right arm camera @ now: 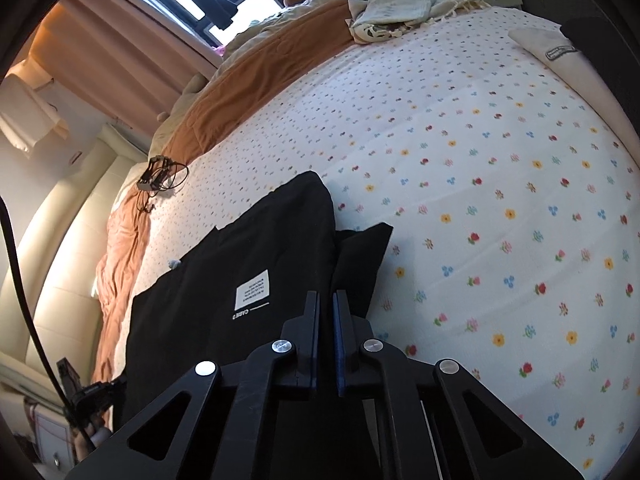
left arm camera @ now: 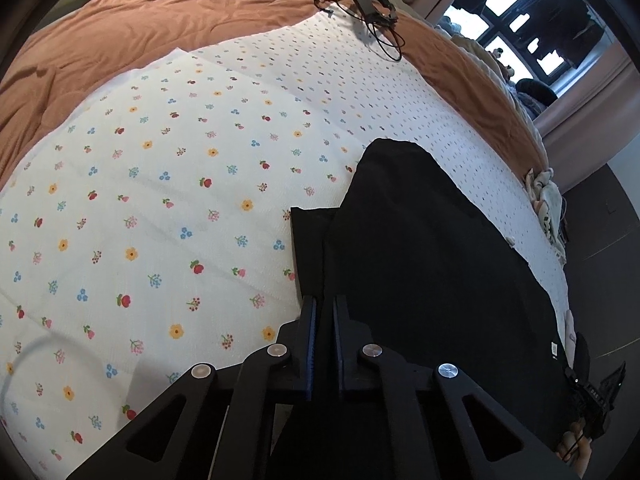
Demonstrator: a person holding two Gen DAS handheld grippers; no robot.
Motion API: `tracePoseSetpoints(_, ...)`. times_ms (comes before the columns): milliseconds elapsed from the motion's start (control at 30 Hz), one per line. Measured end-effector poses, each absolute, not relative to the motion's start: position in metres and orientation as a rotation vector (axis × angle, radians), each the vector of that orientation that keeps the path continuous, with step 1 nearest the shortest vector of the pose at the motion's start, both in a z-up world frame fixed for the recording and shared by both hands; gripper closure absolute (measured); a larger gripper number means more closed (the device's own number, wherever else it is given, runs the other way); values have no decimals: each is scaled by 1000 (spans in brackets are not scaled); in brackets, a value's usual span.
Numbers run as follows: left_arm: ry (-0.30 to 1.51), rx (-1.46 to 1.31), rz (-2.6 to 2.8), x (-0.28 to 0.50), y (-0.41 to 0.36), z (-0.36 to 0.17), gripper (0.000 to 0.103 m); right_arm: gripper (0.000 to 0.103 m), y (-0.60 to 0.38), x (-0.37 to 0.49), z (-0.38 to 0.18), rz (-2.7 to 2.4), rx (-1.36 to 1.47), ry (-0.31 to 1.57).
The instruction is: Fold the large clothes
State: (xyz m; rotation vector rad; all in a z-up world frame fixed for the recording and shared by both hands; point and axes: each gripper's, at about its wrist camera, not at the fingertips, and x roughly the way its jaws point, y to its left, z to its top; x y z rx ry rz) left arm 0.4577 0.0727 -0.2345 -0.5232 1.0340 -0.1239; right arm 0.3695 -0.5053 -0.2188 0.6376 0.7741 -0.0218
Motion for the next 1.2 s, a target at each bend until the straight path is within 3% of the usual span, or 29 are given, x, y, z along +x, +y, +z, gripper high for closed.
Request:
tracePoseSetpoints(300,1051,-547,-107,456,75,-231,95,96,-506,388,-218,-48,643,798)
tracePoseSetpoints(367,1068,-584,-118,453,80,-228,92,92,-509,386,-216,-48,677,812)
tracePoseSetpoints(433,1072,-625,-125,448,86,-223,75,88,-510,380,-208,-58,682,815)
tracePoseSetpoints(467,1060,-648,-131,443,90,-219,68,77,-509,375,-204,-58,681,808)
tracePoseSetpoints(500,1044,-662,-134,439,93,-215,52,71,-509,369,-199,-49,682,790)
tracePoseSetpoints(567,1004,-672,-131,426,99,-204,37,54,-506,357,-186,-42,676,760)
tracePoseSetpoints(1200,963,-800,-168,302,125,-193,36,53,-436,253,-137,74,650,710)
